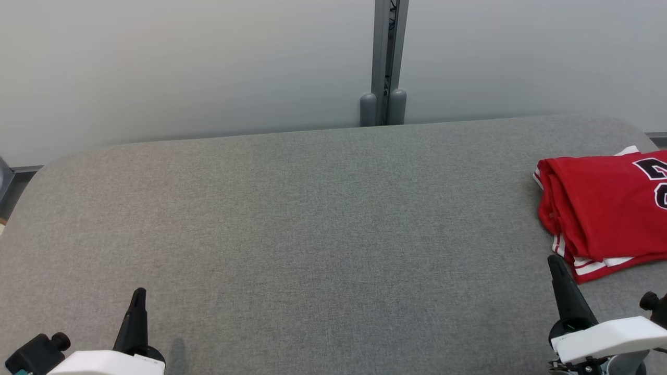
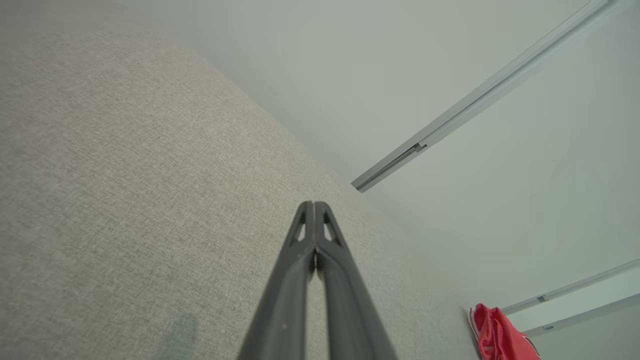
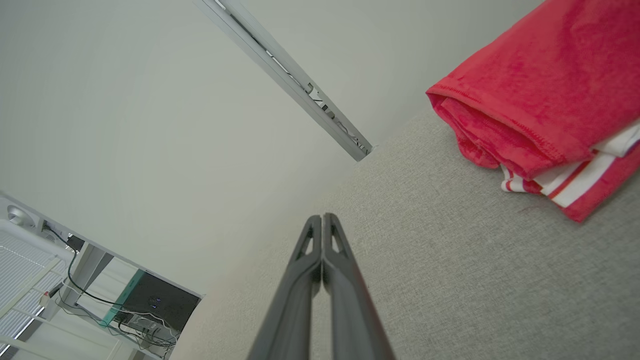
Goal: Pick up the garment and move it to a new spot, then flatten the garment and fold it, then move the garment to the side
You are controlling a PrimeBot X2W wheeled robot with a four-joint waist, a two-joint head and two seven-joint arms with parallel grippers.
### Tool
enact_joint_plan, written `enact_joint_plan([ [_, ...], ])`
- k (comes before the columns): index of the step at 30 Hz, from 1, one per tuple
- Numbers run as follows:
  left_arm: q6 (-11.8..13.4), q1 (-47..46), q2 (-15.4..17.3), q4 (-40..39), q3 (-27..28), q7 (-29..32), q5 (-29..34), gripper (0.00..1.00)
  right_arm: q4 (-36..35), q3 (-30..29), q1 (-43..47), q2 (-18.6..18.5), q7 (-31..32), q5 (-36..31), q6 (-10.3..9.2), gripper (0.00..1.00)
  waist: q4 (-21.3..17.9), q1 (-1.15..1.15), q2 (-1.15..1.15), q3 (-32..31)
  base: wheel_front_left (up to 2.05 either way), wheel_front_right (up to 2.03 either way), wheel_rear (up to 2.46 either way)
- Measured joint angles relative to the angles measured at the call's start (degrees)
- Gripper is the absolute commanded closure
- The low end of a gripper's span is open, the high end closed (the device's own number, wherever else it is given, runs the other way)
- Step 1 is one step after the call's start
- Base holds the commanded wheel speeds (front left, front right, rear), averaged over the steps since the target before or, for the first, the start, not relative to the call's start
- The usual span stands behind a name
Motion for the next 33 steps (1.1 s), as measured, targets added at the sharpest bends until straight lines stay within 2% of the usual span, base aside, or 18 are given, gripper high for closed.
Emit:
enact_joint_plan([
  [33, -4.80, -5.07, -3.32, 3.33, 4.01, 4.54, -16.58, 1.00, 2.77, -1.79, -2.76, -0.32, 2.20, 21.02, 0.00, 1.00, 0.70, 0.00, 0.00, 0.30, 0.00, 0.00, 0.00],
])
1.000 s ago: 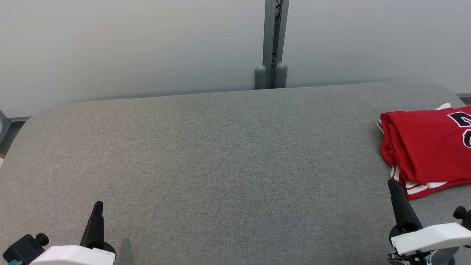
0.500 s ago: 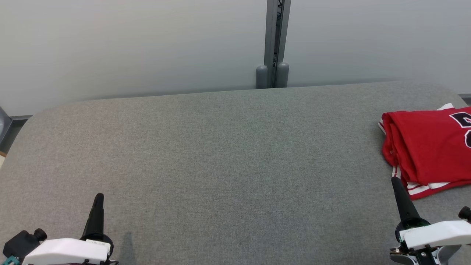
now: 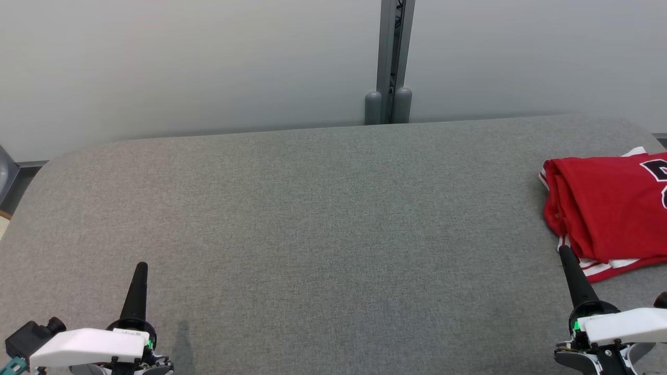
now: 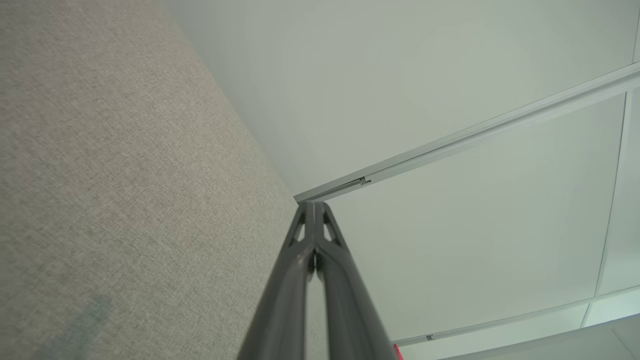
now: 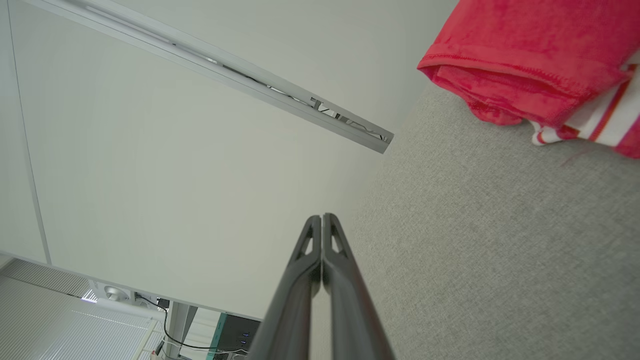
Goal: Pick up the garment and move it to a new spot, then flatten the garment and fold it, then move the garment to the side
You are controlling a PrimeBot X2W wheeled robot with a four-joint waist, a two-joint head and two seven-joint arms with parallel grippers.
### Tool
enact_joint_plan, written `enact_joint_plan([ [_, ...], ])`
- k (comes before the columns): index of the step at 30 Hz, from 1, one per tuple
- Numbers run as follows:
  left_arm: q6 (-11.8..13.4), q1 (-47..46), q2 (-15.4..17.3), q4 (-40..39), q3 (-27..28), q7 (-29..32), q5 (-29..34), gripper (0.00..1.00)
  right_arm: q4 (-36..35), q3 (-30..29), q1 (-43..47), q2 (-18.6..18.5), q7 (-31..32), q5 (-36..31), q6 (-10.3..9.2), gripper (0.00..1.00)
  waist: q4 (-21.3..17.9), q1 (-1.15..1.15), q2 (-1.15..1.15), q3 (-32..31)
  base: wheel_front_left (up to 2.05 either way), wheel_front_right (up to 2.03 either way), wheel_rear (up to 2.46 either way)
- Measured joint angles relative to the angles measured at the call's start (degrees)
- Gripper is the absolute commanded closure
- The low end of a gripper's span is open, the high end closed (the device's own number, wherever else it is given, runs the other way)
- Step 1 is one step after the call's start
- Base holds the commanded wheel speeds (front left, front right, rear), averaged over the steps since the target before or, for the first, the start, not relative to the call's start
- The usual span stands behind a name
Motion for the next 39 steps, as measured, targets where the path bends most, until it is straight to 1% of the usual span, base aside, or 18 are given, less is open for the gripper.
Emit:
enact_joint_plan([
  [14, -1.85, -1.80, -1.14, 1.29, 1.58, 1.69, -5.99, 1.00, 1.08, -0.85, -0.91, -0.03, 0.99, 7.59, 0.00, 1.00, 0.32, 0.00, 0.00, 0.14, 0.00, 0.00, 0.00],
  [39, -4.30, -4.51, -2.97, 2.99, 3.70, 4.19, -14.06, 1.00, 2.47, -2.10, -2.57, -0.02, 2.42, 17.88, 0.00, 1.00, 0.83, 0.00, 0.00, 0.36, 0.00, 0.00, 0.00],
])
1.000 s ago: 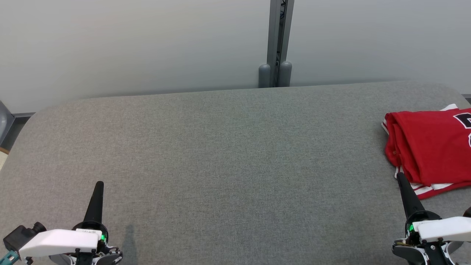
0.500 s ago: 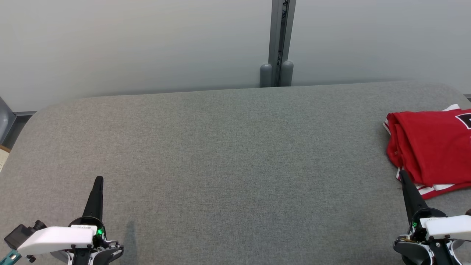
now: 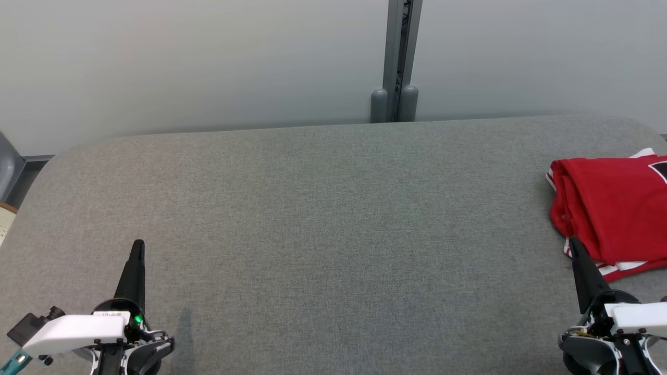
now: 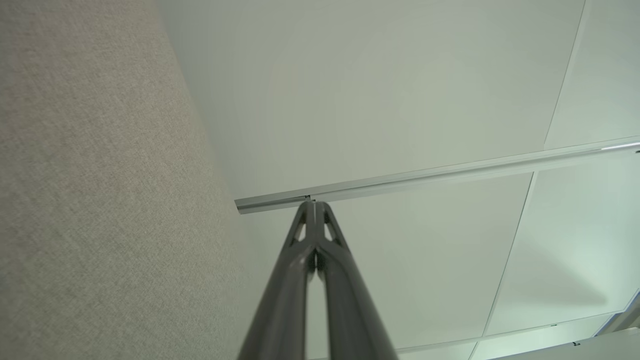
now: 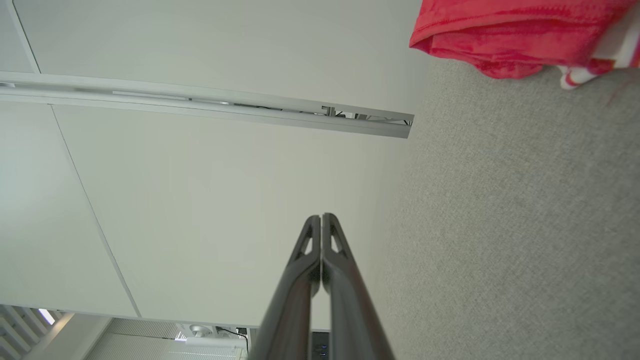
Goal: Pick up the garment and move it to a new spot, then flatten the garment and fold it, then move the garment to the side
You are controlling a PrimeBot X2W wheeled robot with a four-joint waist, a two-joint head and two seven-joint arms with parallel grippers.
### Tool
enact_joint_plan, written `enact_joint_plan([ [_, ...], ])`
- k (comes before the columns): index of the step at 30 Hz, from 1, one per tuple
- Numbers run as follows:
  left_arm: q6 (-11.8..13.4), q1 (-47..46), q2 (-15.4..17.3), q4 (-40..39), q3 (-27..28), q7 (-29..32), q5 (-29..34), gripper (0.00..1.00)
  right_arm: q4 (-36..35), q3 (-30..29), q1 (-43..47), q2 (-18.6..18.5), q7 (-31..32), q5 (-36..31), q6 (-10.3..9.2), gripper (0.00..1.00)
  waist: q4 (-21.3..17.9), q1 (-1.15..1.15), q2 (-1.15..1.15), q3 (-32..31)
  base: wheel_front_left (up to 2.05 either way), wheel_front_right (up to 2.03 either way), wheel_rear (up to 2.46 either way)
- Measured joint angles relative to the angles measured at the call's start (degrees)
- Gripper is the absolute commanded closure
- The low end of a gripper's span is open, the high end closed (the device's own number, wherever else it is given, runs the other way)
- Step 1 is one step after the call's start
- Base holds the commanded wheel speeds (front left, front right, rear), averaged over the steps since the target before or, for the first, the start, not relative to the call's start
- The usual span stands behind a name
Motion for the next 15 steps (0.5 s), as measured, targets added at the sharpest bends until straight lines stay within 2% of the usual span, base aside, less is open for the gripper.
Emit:
enact_joint_plan([
  [15, -1.15, -1.34, -0.92, 0.76, 1.07, 1.03, -3.85, 1.00, 0.65, -0.66, -0.54, 0.05, 0.69, 4.75, 0.00, 1.00, 0.27, 0.00, 0.00, 0.11, 0.00, 0.00, 0.00],
])
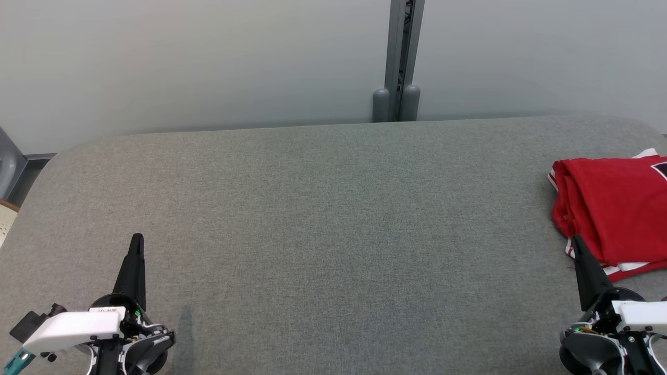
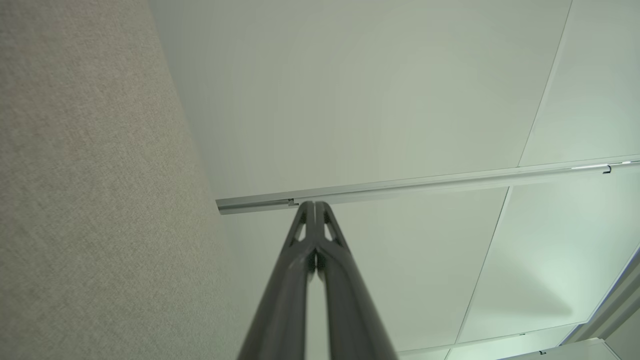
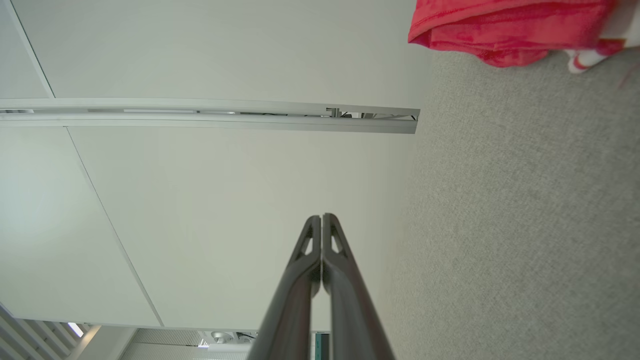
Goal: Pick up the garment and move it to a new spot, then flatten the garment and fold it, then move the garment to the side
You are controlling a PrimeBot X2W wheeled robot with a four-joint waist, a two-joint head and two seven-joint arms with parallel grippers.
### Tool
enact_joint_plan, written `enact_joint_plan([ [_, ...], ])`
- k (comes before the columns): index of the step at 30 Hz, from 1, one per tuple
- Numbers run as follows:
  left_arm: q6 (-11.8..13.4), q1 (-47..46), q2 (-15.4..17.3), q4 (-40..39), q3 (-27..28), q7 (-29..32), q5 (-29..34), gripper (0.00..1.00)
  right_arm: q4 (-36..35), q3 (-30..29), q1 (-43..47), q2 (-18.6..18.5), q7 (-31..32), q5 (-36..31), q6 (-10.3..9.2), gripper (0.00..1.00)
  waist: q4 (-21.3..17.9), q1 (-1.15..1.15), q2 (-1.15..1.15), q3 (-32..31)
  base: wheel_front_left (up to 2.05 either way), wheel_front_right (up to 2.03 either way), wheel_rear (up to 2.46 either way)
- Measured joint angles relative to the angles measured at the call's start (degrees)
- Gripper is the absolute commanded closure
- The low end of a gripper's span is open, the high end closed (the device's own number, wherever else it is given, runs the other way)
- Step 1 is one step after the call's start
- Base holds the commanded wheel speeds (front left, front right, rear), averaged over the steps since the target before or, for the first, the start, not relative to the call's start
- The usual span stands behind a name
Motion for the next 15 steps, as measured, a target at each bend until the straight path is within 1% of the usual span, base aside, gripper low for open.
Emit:
enact_joint_plan([
  [15, 0.00, 0.00, -0.07, 0.01, 0.13, 0.07, 0.02, 1.00, 0.01, -0.22, -0.07, 0.16, 0.24, -0.07, 0.00, 1.00, 0.00, 0.00, 0.00, 0.00, 0.00, 0.00, 0.00],
])
